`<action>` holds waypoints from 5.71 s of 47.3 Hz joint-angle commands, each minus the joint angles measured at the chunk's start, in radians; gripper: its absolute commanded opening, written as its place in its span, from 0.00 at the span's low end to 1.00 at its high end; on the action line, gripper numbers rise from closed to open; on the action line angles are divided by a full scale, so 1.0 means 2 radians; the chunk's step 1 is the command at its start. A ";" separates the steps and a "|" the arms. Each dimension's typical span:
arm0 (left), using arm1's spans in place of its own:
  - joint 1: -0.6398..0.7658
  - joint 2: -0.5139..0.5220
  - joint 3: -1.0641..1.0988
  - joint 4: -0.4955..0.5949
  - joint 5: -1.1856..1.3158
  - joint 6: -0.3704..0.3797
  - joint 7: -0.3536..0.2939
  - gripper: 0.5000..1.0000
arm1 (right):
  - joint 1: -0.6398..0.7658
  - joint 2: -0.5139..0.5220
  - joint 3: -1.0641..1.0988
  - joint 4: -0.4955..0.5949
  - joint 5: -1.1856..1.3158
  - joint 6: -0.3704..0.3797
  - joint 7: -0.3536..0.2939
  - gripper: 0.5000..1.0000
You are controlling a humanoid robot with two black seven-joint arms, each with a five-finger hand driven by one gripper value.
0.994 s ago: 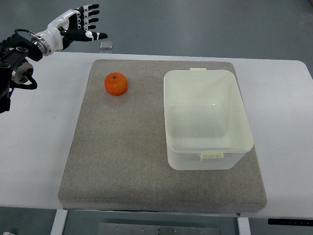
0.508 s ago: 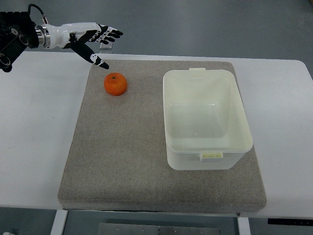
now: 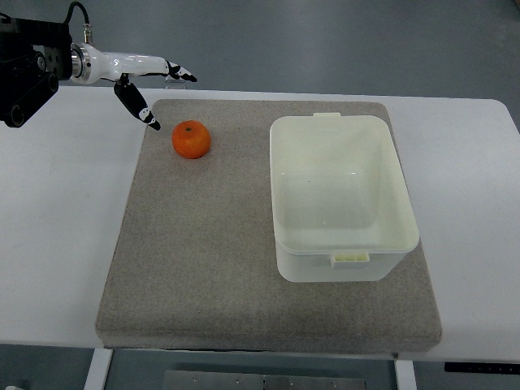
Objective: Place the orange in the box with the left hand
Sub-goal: 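Lower the open left hand around the orange, then close the left hand's fingers around the orange, then lift the orange with the left hand and carry it over the box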
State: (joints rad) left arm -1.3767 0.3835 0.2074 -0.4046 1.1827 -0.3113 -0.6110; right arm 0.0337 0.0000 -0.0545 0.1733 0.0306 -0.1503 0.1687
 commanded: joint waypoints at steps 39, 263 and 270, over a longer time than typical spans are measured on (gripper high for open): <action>0.013 -0.008 0.022 -0.034 0.068 0.063 0.000 0.96 | 0.000 0.000 0.000 0.000 0.000 0.000 0.000 0.85; -0.076 0.002 -0.081 -0.397 0.031 0.112 0.000 0.00 | 0.001 0.000 0.000 0.000 0.000 0.000 0.000 0.85; -0.068 -0.007 -0.078 -0.382 0.038 0.112 0.000 0.00 | 0.000 0.000 0.000 0.000 0.000 0.000 0.000 0.85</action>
State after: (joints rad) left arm -1.5247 0.3755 0.0486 -1.1847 1.2515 -0.0875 -0.6108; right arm 0.0338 0.0000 -0.0552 0.1733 0.0306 -0.1503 0.1687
